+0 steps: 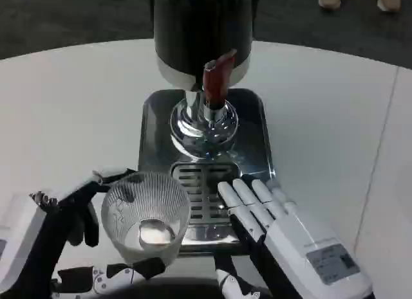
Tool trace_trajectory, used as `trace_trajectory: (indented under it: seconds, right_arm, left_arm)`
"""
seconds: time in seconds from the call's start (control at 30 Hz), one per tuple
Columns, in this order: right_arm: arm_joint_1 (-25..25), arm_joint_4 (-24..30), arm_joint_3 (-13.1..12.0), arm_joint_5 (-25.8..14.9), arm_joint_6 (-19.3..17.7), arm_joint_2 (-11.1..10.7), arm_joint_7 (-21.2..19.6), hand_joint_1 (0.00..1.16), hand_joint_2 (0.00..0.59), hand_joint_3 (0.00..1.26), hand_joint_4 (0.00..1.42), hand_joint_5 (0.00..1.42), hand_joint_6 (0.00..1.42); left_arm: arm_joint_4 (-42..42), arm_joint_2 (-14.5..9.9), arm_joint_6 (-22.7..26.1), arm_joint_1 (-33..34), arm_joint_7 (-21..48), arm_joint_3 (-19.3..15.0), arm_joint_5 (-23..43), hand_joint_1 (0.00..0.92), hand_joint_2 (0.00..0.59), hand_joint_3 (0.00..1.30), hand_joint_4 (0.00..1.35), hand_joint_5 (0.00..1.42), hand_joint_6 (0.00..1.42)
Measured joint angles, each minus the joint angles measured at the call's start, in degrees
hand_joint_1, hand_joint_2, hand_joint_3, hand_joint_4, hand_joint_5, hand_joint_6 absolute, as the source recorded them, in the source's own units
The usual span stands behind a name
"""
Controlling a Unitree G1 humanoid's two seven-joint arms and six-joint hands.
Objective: Grasp the cup under the faucet to collect the drink, then remove the cup.
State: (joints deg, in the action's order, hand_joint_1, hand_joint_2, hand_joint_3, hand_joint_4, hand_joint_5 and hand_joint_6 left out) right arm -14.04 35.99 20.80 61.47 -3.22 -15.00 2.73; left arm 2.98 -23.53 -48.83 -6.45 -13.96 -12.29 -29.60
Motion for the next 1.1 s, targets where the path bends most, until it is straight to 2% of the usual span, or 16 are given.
trace_trajectory:
  seconds: [0.63,0.9,1.1]
  right_arm:
    - [0.0,0.0,-0.6,0.0,0.6,1.6,0.3,0.21,0.586,0.03,0.00,0.00,0.00]
    - [0.0,0.0,-0.4,0.1,1.2,2.1,0.4,0.22,0.586,0.03,0.00,0.00,0.00]
    - [-0.3,0.0,-0.4,0.3,1.4,2.7,0.4,0.23,0.586,0.03,0.00,0.00,0.00]
  left_arm:
    - [0.0,0.2,1.2,1.1,0.0,0.5,0.0,0.584,0.111,0.94,1.00,1.09,1.21]
    - [1.3,0.3,2.3,3.1,-0.2,1.1,-0.7,0.584,0.111,0.94,1.00,1.09,1.21]
    - [5.5,0.8,4.6,7.8,-3.0,2.3,-3.8,0.584,0.107,0.94,1.00,1.09,1.19]
